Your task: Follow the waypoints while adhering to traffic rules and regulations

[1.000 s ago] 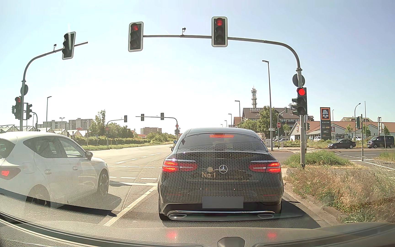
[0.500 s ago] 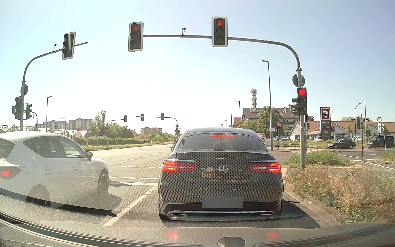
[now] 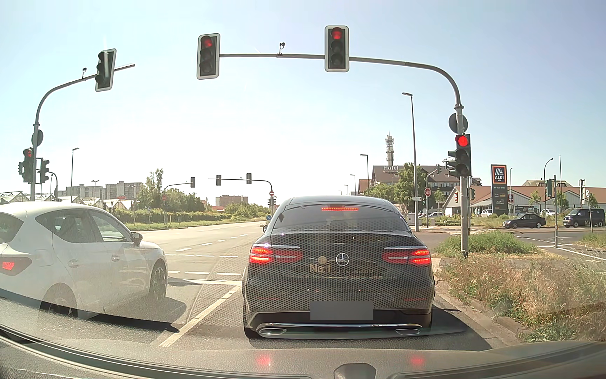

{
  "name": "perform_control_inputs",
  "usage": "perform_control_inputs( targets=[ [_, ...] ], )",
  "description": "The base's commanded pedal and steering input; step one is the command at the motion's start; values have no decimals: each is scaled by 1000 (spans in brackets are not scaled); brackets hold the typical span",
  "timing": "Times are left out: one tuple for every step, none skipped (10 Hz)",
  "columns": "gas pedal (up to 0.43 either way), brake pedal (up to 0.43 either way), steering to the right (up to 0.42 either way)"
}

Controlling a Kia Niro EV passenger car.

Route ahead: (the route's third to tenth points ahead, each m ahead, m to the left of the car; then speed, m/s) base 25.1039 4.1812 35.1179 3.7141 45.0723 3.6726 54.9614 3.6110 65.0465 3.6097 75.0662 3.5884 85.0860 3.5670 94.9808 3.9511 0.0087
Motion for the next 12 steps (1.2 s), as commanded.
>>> perform_control_inputs(
  targets=[
    [0,250,-1],
    [0,250,-1],
    [0,250,-1],
    [0,250,-1],
    [0,250,-1],
    [0,250,-1],
    [0,250,-1],
    [0,250,-1],
    [0,250,-1],
    [0,250,-1],
    [0,250,0],
    [0,250,0]
  ],
)
